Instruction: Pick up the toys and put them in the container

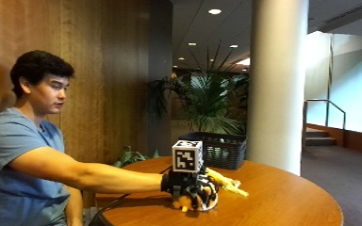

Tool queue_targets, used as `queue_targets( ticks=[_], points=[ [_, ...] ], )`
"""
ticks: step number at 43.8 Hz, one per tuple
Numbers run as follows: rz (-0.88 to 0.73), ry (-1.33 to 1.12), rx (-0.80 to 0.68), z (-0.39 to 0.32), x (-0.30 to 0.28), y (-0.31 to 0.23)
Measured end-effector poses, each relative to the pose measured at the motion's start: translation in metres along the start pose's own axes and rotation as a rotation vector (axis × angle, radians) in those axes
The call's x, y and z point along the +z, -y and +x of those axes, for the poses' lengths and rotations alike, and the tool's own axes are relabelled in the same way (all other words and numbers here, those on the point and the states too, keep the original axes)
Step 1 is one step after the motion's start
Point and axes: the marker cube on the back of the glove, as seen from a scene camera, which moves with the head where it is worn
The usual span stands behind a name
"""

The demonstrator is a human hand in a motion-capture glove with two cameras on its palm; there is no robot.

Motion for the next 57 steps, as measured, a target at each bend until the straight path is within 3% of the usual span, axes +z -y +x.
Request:
queue_targets(
  ticks=[5, 14, 22, 26, 32, 45, 52, 57],
  points=[
    [0.159, -0.019, 0.027, -0.002, -0.001, 0.003],
    [0.132, 0.007, -0.03, -0.01, -0.032, 0.002],
    [0.179, -0.092, -0.166, -0.021, -0.109, -0.009],
    [0.229, -0.041, -0.041, -0.04, -0.162, -0.012],
    [0.266, 0.014, -0.011, -0.06, -0.228, -0.021],
    [0.327, 0.1, -0.198, -0.138, -0.328, -0.036],
    [0.333, 0.13, -0.175, -0.202, -0.351, -0.028],
    [0.362, 0.083, -0.252, -0.251, -0.357, -0.025]
  ],
)
